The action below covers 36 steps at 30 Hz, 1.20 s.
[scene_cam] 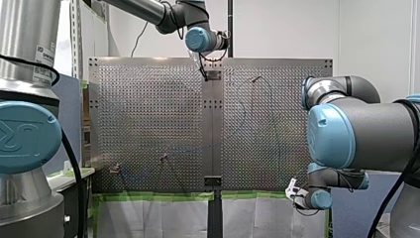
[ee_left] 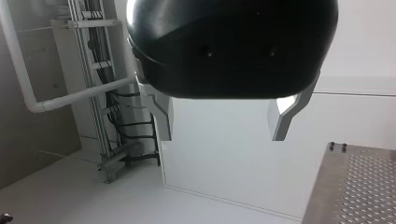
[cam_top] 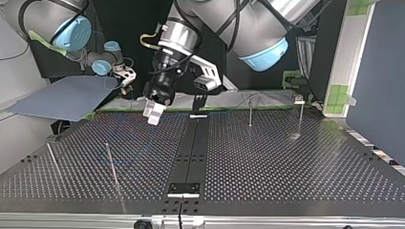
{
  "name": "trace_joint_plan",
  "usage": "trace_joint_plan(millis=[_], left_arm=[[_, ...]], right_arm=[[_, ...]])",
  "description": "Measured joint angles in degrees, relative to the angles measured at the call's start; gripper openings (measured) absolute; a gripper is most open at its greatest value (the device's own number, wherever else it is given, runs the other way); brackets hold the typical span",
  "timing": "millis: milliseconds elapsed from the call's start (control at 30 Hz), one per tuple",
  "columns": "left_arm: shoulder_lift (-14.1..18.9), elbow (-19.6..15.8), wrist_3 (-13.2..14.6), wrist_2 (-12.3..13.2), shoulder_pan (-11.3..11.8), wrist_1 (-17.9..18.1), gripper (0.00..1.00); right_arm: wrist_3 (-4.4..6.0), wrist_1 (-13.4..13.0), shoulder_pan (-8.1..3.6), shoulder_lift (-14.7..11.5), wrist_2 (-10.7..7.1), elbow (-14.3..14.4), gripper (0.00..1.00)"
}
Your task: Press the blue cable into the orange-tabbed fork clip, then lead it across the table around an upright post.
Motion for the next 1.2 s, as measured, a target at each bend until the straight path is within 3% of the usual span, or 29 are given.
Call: trace_joint_plan(millis=[867, 1200], left_arm=[[0.0, -16.6, 0.0, 0.0, 0.0, 16.7, 1.0], [0.0, -22.8, 0.0, 0.0, 0.0, 18.2, 1.0]], right_arm=[[-0.45, 0.0, 0.11, 0.0, -0.17, 0.0, 0.0], [-0.5, 0.0, 0.11, 0.0, -0.17, 0.0, 0.0]])
